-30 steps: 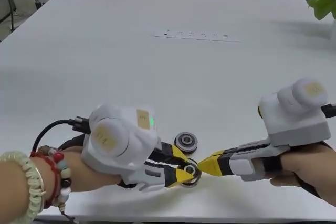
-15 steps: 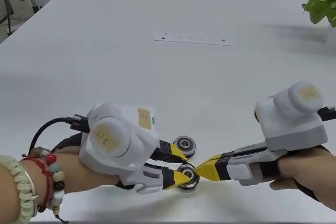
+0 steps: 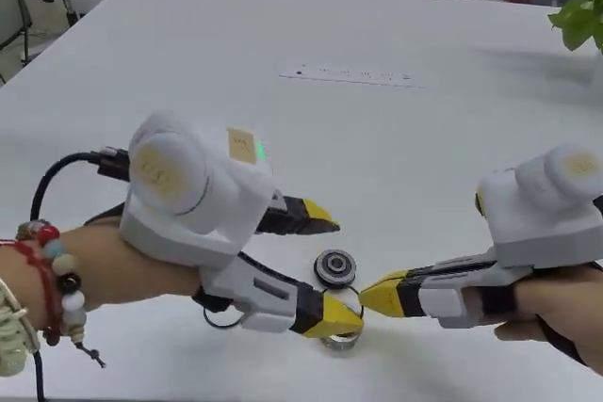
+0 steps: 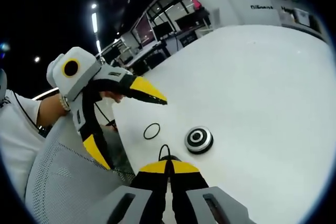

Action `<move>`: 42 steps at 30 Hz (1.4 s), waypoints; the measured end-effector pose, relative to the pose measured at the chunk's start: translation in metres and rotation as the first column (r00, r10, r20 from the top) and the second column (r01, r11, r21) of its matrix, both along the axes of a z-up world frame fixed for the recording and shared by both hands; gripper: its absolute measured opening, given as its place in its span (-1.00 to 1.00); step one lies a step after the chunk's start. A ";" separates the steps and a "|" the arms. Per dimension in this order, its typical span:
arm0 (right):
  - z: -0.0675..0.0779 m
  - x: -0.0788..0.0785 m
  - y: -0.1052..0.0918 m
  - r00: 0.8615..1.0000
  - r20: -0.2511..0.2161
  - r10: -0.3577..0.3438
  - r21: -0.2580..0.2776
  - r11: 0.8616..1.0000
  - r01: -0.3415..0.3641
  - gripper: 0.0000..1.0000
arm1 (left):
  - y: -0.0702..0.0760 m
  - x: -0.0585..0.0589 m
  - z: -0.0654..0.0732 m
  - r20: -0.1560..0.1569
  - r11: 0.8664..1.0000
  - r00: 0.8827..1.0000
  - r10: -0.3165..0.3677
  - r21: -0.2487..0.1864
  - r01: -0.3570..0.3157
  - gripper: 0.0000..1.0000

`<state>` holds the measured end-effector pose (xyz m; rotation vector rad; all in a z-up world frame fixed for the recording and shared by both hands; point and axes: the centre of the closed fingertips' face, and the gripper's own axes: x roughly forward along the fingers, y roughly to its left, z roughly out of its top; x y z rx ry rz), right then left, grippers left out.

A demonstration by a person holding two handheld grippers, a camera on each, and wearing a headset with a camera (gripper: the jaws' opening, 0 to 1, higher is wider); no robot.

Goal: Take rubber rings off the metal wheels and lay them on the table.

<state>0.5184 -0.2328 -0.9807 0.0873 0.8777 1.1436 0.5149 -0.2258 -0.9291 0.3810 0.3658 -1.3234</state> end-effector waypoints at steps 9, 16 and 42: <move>0.011 0.004 -0.002 0.999 0.031 -0.010 0.011 1.000 0.009 -1.00 | 0.022 -0.010 0.036 0.050 1.000 0.999 0.003 -0.003 -0.002 0.45; 0.024 0.007 -0.003 0.998 0.051 -0.025 0.040 0.999 0.023 -1.00 | 0.059 -0.014 0.037 0.034 0.995 0.995 0.099 -0.007 -0.098 0.52; 0.082 0.025 0.010 0.986 0.146 -0.083 0.156 0.986 0.060 -1.00 | 0.137 -0.034 -0.002 -0.058 0.919 0.918 0.393 -0.004 -0.394 0.72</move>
